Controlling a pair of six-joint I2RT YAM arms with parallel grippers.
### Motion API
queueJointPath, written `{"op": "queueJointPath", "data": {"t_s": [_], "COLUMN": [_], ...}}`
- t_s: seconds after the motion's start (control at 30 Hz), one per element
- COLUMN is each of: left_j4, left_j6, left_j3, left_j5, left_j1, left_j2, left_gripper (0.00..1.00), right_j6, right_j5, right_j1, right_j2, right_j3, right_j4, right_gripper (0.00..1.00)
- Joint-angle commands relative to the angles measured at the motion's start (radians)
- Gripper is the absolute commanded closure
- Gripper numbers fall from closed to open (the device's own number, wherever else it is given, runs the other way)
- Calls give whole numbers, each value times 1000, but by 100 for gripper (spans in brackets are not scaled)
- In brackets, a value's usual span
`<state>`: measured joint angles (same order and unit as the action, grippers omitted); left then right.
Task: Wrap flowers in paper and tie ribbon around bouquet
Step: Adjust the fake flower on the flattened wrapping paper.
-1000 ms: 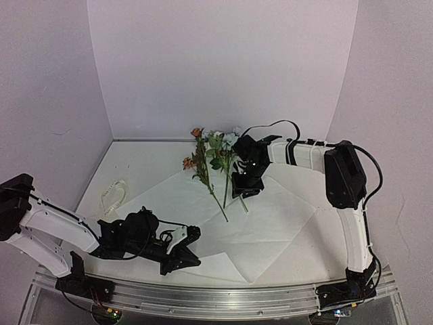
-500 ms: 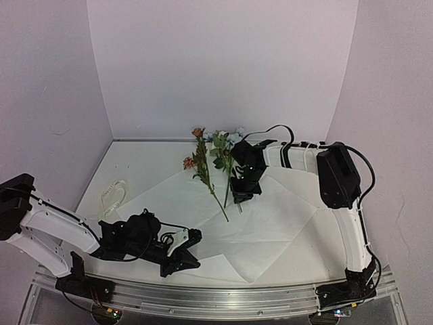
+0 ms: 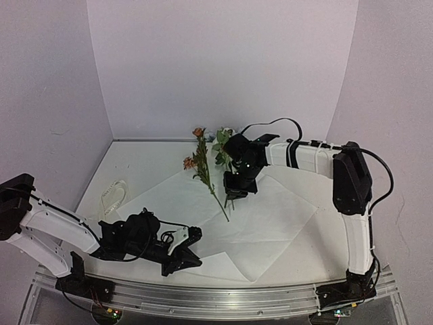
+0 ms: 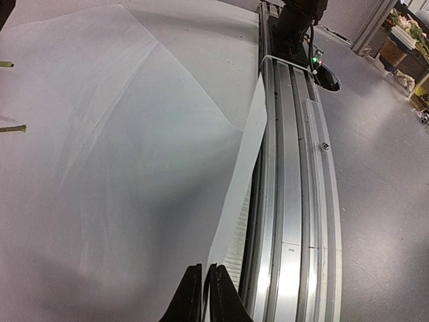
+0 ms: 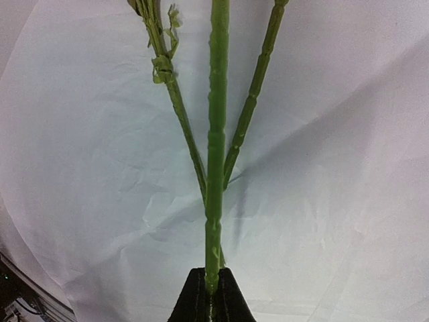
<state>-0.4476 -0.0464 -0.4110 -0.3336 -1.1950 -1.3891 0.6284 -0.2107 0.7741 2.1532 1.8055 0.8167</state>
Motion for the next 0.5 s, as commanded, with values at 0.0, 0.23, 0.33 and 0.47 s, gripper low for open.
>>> {"op": "queueJointPath", "data": {"t_s": [0.0,0.23,0.33,0.47], "left_j4": [-56,-67,-91,-106], "left_j6": [-4,-51,-113,-226], "left_j3": [7,18,34,54], "left_j5": [6,52,105,189], "left_j1": [-4,-3,-2,13], "left_j2": [11,54,122,239], "left_gripper": [91,52,38,21], "right_j6": [92,131,93,62], "right_j5": [40,1,6,27], "right_j1": [43,75,73,28], "right_j2": [-20,-16,-45,-76], "right_j3": [-17,-38,-53,-50], "right_j4": [-5,-39,-42,-42], "right_gripper": [100,84,56,30]}}
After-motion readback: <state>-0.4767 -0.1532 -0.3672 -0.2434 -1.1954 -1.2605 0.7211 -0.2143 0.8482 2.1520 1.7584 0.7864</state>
